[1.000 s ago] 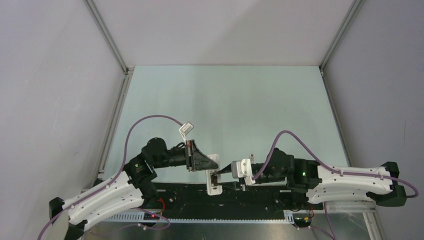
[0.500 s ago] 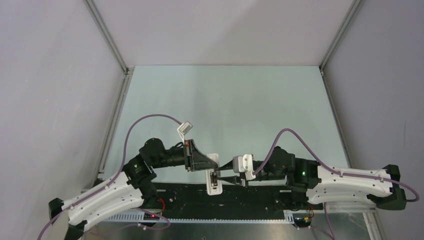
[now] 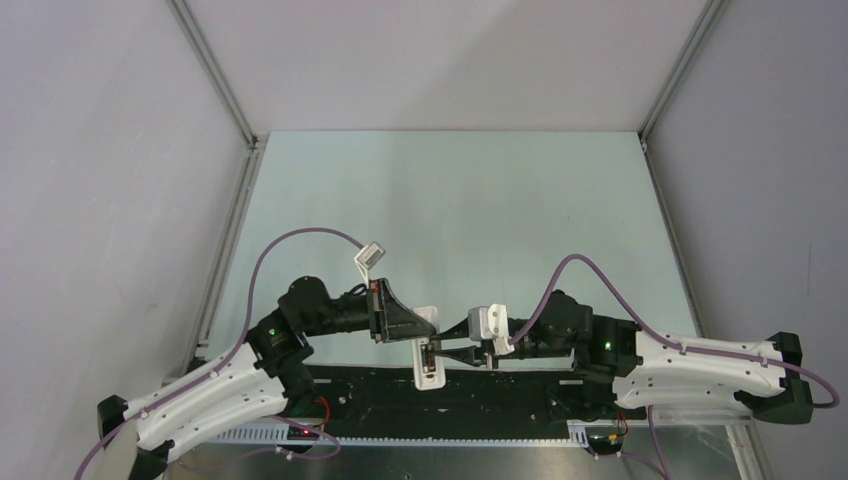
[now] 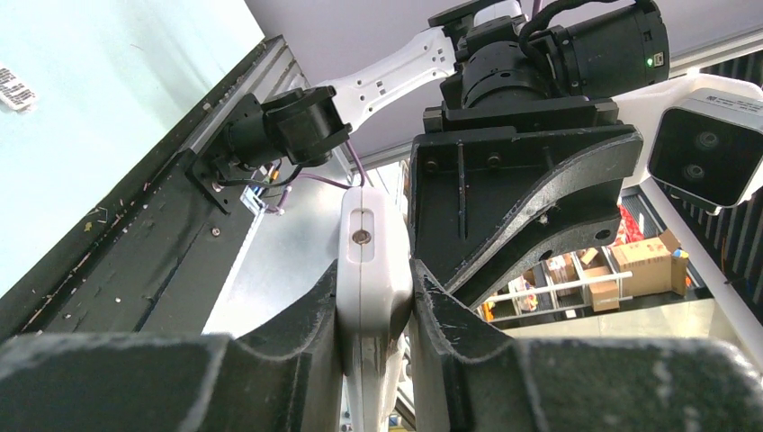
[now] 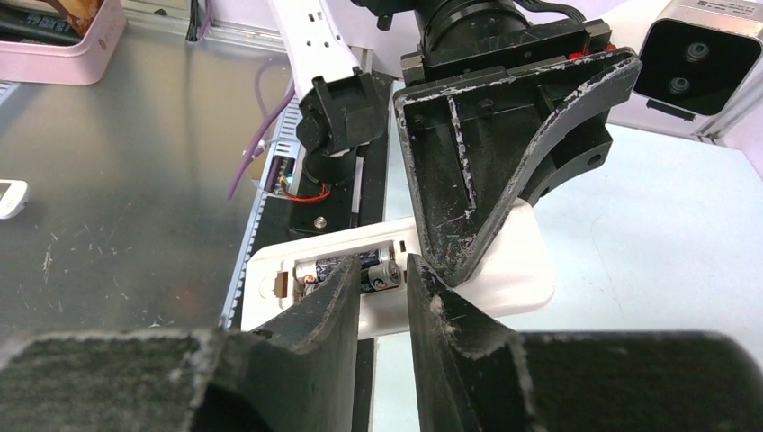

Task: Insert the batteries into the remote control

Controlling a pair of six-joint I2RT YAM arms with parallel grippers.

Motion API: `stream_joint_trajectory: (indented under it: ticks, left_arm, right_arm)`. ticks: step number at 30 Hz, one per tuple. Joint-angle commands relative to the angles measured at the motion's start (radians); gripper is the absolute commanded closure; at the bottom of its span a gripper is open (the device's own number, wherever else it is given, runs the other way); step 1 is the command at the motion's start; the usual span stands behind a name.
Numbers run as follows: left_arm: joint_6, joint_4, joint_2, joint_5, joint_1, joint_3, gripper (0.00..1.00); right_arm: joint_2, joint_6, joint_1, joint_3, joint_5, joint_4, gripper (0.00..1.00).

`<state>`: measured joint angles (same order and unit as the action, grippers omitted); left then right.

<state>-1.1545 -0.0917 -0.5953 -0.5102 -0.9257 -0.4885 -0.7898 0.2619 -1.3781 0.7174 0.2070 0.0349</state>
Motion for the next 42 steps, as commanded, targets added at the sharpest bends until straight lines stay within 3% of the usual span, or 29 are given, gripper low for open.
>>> stream_joint_trajectory:
  ticks: [1, 28, 42]
  left_arm:
    - [-0.014, -0.070, 0.004, -0.029, -0.008, -0.024, 1.00]
    - [-0.029, -0.095, -0.006, -0.037, -0.010, -0.019, 1.00]
    - [-0.034, -0.096, 0.002, -0.022, -0.011, -0.028, 1.00]
  right_arm:
    - [0.011, -0.013, 0.006, -0.003, 0.028, 0.024, 0.71]
    - [-0.038, 0.001, 0.006, -0.003, 0.078, 0.012, 0.76]
    - [-0.015, -0.004, -0.006, -0.003, 0.057, -0.084, 0.83]
